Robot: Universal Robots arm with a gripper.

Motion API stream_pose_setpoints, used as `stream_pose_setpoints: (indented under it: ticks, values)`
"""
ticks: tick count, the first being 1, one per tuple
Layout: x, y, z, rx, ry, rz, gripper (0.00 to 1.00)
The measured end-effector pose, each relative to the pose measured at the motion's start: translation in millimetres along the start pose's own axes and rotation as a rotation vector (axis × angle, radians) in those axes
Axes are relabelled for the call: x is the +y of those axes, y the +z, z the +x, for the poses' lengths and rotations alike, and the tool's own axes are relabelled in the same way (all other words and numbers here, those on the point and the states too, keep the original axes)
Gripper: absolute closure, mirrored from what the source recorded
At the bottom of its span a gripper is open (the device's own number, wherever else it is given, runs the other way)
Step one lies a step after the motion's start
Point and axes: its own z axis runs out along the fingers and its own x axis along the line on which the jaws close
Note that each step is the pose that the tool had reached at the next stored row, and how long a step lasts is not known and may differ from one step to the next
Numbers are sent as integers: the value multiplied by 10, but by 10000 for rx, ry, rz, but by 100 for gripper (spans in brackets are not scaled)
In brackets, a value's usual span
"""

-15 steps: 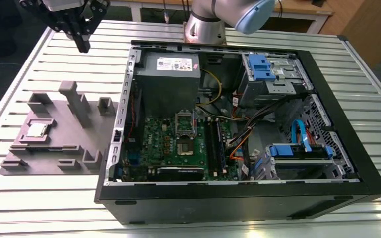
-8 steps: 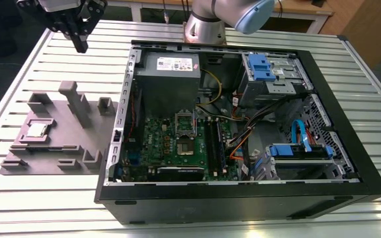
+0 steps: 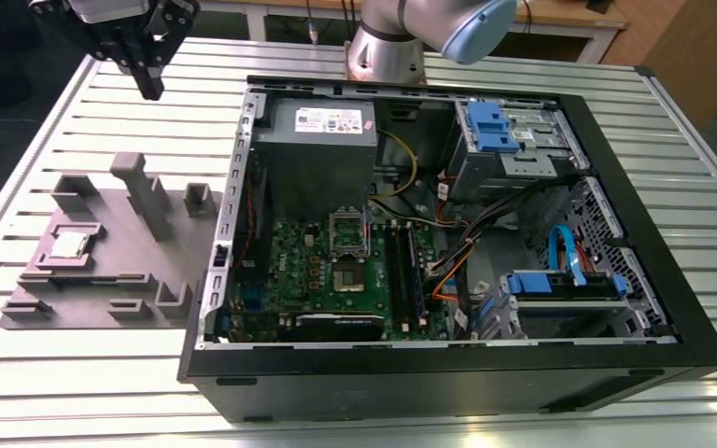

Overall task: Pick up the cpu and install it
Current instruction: 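Pick up the cpu and move it towards the insertion slot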

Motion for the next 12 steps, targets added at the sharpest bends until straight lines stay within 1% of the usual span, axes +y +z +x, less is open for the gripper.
stream_pose_setpoints:
  ticks: [12]
  values:
    - [-3, 7, 38, 0, 0, 0, 90]
